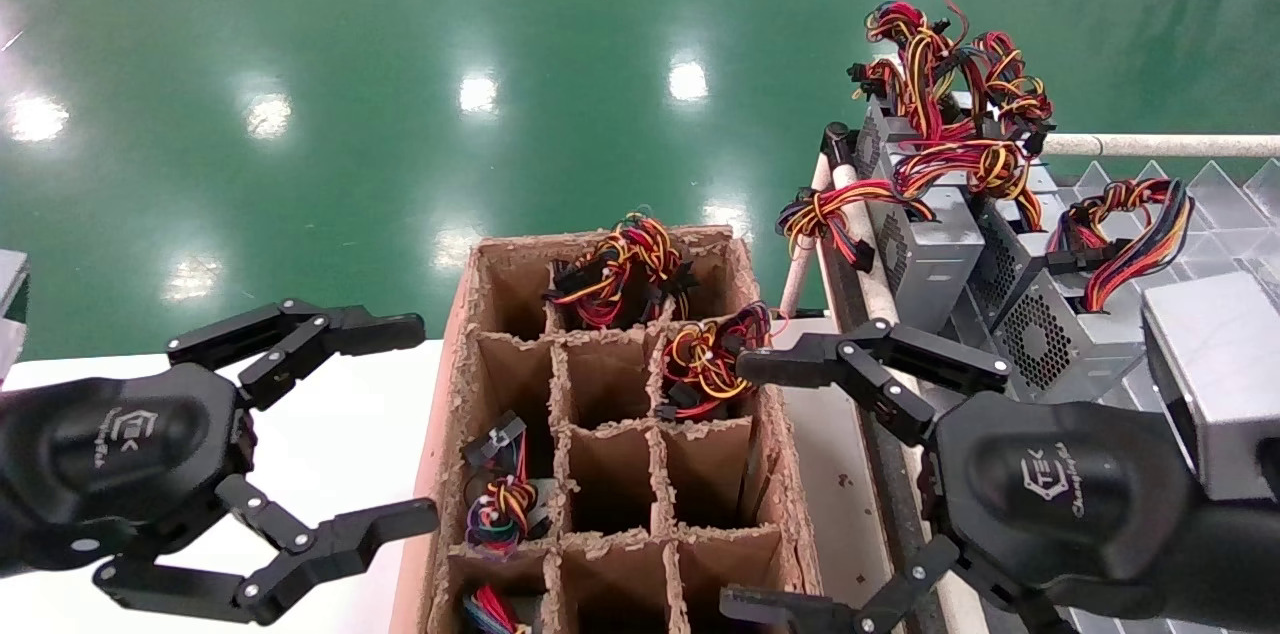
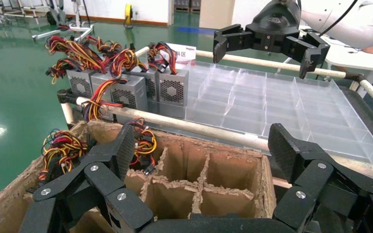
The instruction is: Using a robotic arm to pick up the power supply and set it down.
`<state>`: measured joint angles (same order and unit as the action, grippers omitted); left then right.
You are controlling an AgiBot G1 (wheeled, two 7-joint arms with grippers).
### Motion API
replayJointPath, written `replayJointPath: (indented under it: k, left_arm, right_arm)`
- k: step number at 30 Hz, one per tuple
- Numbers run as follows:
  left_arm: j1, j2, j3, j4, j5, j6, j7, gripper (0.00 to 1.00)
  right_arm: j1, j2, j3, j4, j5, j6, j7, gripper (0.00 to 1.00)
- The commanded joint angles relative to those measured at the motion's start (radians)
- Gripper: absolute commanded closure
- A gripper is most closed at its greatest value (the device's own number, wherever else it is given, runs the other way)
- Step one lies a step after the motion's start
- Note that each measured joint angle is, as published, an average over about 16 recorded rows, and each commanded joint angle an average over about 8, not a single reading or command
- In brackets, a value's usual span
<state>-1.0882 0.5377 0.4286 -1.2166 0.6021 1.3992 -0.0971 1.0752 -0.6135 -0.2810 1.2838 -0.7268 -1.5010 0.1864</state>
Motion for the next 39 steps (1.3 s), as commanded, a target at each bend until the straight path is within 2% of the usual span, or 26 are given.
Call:
replayJointPath:
  k: [1,39]
  left_arm:
    - [0.000,0.000,0.000,0.000,0.000,0.000,0.000,0.00]
    - [0.000,0.000,0.000,0.000,0.000,0.000,0.000,0.00]
  right_arm:
    - [0.000,0.001,0.000,0.000,-0.001,0.002,0.000,0.00]
    - [-0.001,0.004,0.002,0.000,-0.005,0.009,0.002,0.00]
